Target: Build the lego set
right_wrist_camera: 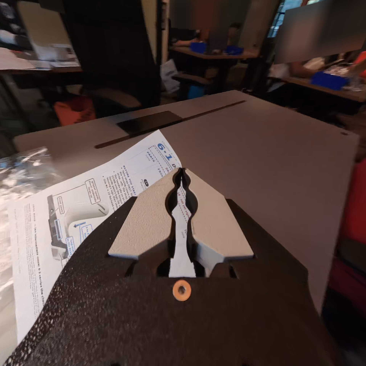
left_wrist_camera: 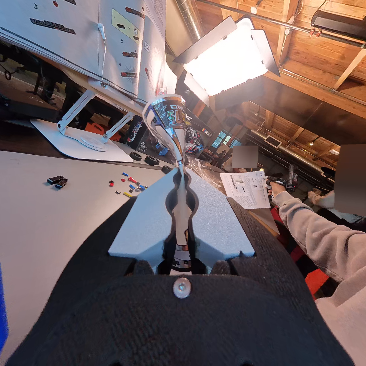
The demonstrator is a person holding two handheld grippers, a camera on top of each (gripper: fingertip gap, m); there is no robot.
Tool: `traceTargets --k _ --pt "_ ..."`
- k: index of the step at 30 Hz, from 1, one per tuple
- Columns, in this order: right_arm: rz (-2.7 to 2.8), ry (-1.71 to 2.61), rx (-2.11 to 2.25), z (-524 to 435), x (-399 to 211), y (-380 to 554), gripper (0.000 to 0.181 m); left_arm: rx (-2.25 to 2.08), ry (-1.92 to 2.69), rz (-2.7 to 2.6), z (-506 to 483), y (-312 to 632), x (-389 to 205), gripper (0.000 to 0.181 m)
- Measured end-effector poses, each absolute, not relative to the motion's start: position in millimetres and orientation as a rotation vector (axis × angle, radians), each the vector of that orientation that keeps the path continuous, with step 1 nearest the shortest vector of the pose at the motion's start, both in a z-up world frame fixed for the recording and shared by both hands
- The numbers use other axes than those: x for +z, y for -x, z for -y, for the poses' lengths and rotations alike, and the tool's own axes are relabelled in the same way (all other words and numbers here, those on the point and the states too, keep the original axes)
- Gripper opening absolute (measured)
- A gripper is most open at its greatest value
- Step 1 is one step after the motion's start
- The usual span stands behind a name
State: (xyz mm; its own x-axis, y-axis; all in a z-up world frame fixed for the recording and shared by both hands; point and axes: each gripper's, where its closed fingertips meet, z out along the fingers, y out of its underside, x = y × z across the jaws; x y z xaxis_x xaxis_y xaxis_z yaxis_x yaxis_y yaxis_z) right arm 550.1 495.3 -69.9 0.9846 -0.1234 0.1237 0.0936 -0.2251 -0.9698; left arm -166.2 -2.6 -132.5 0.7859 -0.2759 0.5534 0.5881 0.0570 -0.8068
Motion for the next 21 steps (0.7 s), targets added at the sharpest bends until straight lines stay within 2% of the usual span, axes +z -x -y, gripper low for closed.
traceTargets --k 3,5,8,15,21 --pt "-0.099 1.785 -0.41 -492.7 -67.6 -604.9 0.0 -0.669 1.373 0.266 2.0 162.5 -132.5 0.0" --pt "-0.102 1.794 -0.492 -489.1 -68.9 -620.1 0.018 -0.672 1.379 0.26 1.4 160.4 -133.0 0.0" --pt "0.011 1.757 -0.483 -486.5 -65.4 -600.7 0.03 -0.678 1.389 0.253 0.1 157.5 -135.0 0.0" --pt "0.436 1.645 0.069 -446.1 -71.7 -436.4 0.037 -0.703 1.416 0.228 -3.5 147.6 -139.9 0.0" --pt "0.867 1.454 0.611 -314.1 -83.9 -238.1 0.042 -0.764 1.461 0.115 -5.8 118.3 -141.1 0.0"
